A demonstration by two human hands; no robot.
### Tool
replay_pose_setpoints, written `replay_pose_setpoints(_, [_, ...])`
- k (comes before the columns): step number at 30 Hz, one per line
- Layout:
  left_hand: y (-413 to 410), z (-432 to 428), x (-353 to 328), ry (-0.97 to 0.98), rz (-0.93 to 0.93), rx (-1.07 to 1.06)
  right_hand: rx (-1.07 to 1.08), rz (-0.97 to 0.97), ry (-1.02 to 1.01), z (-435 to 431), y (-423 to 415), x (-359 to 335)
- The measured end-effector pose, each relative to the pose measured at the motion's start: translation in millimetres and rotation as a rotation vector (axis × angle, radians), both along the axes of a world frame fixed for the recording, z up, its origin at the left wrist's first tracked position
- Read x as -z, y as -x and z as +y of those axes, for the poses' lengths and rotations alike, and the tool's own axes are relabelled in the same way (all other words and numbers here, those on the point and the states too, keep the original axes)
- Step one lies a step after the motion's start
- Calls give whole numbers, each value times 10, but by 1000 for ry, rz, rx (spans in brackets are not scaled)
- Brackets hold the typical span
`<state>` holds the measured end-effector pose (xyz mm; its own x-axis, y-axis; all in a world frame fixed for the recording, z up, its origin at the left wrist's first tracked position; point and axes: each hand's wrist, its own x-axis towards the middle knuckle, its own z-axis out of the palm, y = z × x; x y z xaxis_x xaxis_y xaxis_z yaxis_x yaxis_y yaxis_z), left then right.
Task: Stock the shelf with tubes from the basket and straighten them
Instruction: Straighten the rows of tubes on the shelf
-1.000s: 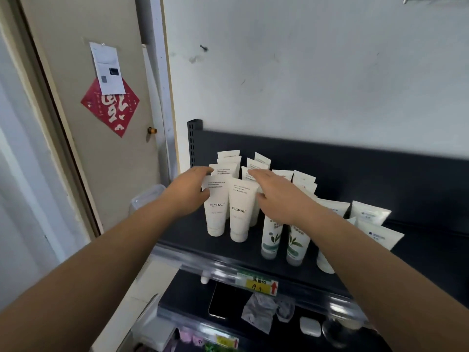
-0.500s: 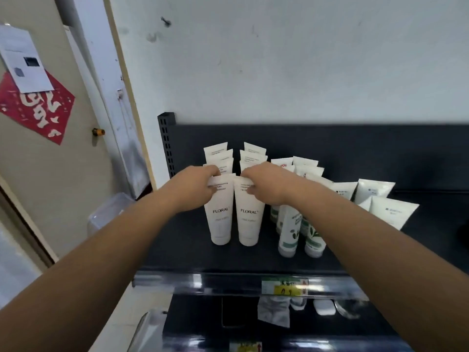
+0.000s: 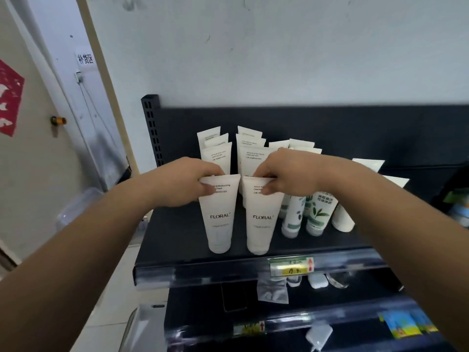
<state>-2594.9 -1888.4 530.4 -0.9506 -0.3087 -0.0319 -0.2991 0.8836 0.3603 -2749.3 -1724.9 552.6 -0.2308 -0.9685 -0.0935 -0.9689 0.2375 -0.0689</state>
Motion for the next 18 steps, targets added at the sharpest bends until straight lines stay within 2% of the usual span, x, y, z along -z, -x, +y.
replay_pose_setpoints(4, [-27,78,1,-42,-22,21,1,-39,-27,72,-3,-31])
replay_pose_setpoints(18, [-27,137,-118,124,-174,-39,-32,-133,-52,24,99,-63])
